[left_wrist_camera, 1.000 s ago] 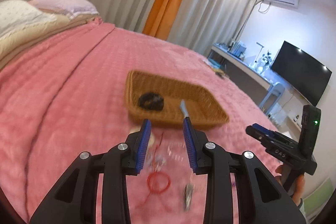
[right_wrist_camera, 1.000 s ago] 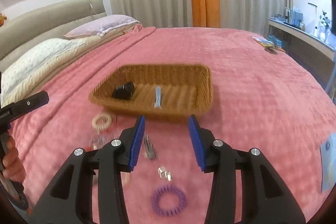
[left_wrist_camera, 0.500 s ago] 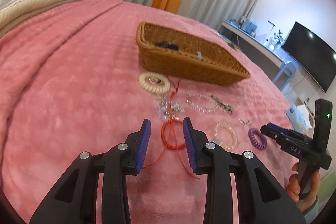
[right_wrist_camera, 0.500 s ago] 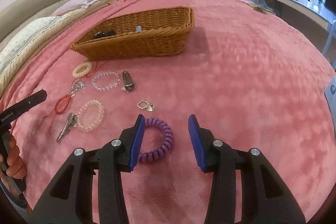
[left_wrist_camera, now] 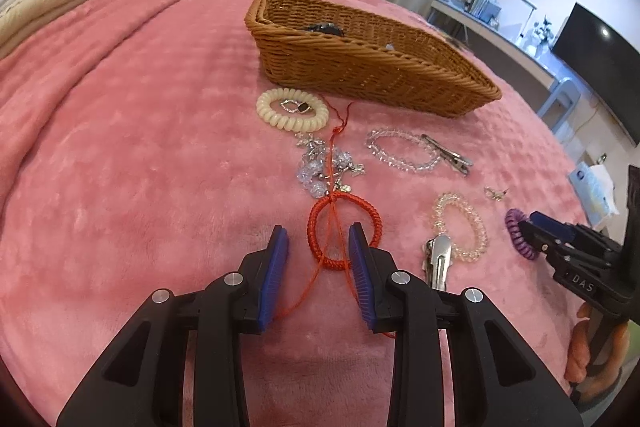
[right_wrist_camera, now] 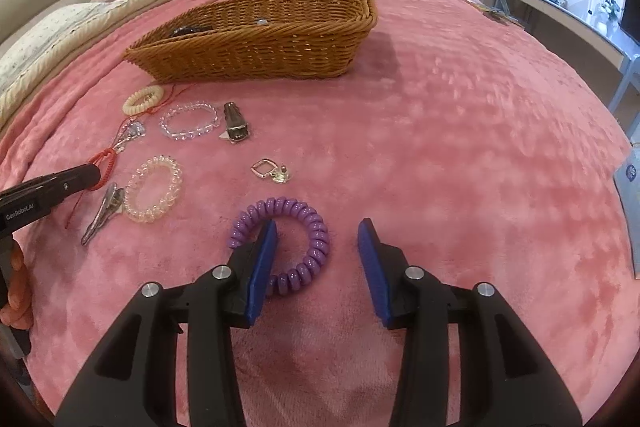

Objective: Organize jewelry
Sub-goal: 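Grasp the red string bracelet with the left tool while the right tool grasps the purple coil, then carry red bracelet and purple coil into the basket and release both, then grasp the silver hair clip with the left tool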

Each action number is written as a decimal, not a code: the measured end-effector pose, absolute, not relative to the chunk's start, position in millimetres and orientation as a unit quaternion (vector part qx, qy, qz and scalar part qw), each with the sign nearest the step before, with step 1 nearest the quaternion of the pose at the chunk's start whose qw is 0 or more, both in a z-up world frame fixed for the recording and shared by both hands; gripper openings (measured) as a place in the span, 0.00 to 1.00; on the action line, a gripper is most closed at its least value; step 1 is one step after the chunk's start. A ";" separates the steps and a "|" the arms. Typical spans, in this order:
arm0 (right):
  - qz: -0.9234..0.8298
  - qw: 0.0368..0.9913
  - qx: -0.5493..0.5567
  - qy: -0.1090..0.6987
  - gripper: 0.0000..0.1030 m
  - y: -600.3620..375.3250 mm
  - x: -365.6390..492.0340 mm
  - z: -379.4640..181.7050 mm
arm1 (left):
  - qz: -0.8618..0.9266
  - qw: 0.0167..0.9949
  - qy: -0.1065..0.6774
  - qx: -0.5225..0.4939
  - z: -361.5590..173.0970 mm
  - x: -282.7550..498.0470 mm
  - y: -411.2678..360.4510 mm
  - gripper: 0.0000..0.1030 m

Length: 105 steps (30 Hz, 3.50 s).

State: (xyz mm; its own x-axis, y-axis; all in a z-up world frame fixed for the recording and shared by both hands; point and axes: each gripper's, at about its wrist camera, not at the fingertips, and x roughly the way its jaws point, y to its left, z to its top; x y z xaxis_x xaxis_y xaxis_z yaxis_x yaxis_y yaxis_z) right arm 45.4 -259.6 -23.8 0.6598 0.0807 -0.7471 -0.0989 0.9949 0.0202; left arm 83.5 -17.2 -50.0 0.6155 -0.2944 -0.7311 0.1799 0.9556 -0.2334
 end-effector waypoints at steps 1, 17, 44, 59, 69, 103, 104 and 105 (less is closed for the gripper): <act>0.051 0.911 -0.014 0.409 0.27 -258.1 44.7 -24.1 | -0.128 0.898 0.417 -0.063 -49.7 83.0 -18.5 0.26; 0.124 0.935 -0.022 0.331 0.10 -247.7 14.2 -5.4 | -0.138 0.926 0.345 -0.063 -33.7 59.5 -14.2 0.03; 0.129 0.964 0.005 0.234 0.10 -234.2 126.6 111.4 | -0.194 0.958 0.195 -0.084 113.3 137.9 -42.4 0.03; 0.119 0.937 0.047 0.326 0.10 -249.6 237.4 50.7 | -0.180 0.926 0.326 -0.058 22.5 256.3 -79.8 0.03; 0.122 0.924 0.027 0.360 0.10 -237.7 240.4 29.7 | -0.183 0.915 0.360 -0.019 -1.3 262.1 -89.7 0.10; 0.118 0.925 0.017 0.361 0.41 -221.7 110.1 7.8 | -0.190 0.905 0.377 -0.057 -17.4 67.7 -31.8 0.42; 0.117 0.924 0.010 0.363 0.41 -219.1 110.2 5.4 | -0.195 0.901 0.383 -0.057 -21.3 65.8 -31.9 0.42; 0.122 0.923 0.006 0.365 0.41 -216.9 110.2 4.0 | -0.201 0.897 0.390 -0.056 -25.1 64.4 -33.2 0.42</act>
State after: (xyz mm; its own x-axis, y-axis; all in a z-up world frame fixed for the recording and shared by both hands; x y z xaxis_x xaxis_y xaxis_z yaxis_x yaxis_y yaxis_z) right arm 110.2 -216.9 4.0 0.7041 0.2286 -0.6723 -0.2204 0.9704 0.0991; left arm 64.4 -33.2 -25.1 0.6143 -0.4046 -0.6775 0.3179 0.9127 -0.2568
